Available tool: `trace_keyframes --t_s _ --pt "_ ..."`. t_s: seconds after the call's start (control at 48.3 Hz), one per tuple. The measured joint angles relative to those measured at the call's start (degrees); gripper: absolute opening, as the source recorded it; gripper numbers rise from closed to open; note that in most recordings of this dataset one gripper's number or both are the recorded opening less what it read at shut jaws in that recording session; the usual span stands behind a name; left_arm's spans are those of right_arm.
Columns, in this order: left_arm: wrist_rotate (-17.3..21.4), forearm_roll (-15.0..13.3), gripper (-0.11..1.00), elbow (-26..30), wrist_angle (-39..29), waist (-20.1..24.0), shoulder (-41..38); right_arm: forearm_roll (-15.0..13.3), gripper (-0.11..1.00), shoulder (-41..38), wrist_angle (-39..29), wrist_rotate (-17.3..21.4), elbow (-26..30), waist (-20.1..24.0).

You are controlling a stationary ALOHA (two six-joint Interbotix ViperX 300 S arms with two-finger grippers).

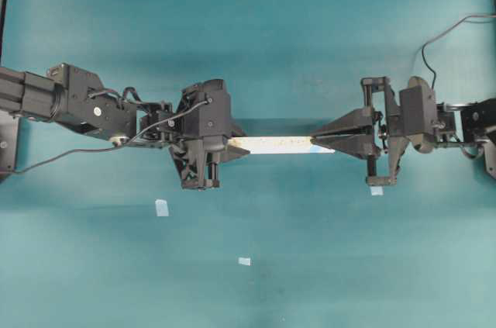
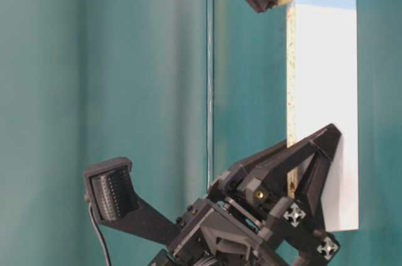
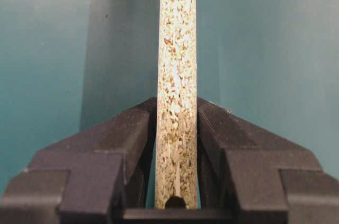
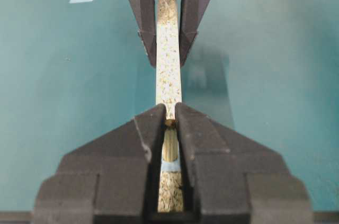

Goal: Insert the rod into the hole on the wooden board.
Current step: 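Press the rod down into the hole with the right gripper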

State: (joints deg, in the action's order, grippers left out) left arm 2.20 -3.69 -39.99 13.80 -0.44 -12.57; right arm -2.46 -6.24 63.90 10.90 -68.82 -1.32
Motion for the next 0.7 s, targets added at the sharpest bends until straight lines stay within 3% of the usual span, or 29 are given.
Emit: trace_keyframes --t_s 0.352,0.704 --pt "0.0 -0.1 0.33 0.1 -0.1 0.0 -0.2 0.0 0.09 0.0 -0.4 0.3 -1.1 0.9" --pt "0.0 0.0 0.33 0.1 -0.4 -0.1 0.0 0.1 0.09 0.2 -7.9 0.4 0.6 1.1"
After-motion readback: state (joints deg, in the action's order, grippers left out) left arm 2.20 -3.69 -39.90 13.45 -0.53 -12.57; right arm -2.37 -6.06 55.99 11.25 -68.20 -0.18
